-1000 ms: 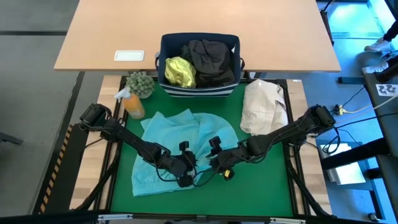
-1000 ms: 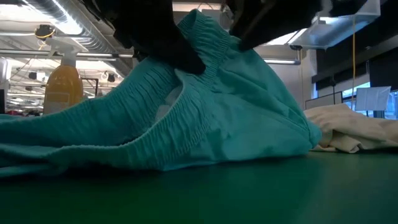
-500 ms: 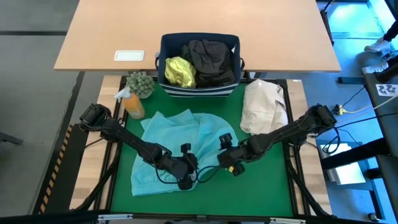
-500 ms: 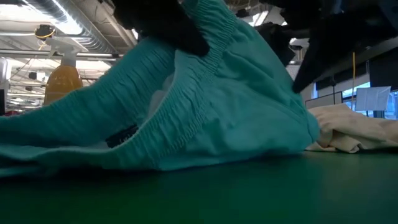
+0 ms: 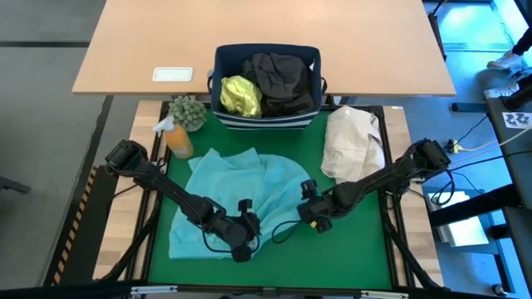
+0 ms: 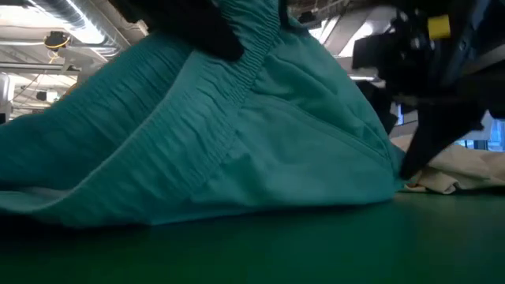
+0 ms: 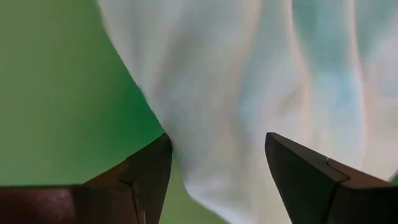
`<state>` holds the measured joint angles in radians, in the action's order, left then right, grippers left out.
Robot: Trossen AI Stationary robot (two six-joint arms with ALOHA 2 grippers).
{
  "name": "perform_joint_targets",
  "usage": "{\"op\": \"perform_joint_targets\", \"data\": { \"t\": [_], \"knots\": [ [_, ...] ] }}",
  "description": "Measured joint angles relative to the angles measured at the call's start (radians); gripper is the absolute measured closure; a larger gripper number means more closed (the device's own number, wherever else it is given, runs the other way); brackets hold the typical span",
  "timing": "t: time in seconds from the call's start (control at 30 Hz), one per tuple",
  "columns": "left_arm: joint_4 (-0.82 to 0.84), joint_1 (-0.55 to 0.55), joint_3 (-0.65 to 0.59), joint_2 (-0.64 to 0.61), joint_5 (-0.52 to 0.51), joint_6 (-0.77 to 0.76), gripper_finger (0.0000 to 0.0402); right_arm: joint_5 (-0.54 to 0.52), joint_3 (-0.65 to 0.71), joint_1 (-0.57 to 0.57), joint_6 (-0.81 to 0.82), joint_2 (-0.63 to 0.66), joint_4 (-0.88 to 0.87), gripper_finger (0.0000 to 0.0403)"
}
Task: Fold laundry
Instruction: Fold the blue shorts
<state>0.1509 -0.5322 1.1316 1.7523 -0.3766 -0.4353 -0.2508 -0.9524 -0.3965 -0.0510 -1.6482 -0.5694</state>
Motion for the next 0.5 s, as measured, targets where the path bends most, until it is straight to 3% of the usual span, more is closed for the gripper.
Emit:
{"op": "perform_joint_targets", "data": {
  "t": [0.13, 0.33, 0.5],
  "knots": [
    [0.000, -0.021, 0.000, 0.000, 0.006, -0.007, 0.0395, -0.026, 0.072, 0.000, 0.018, 0.000, 0.042, 0.0148],
    [0.002, -0.046, 0.000, -0.031, 0.009, -0.035, 0.0395, -0.098, 0.178, -0.001, -0.045, 0.006, 0.249, 0.0148],
    [0.000, -0.081, 0.001, -0.083, -0.003, -0.036, 0.0395, -0.197, 0.204, -0.002, -0.087, 0.002, 0.324, 0.0166]
  ]
}}
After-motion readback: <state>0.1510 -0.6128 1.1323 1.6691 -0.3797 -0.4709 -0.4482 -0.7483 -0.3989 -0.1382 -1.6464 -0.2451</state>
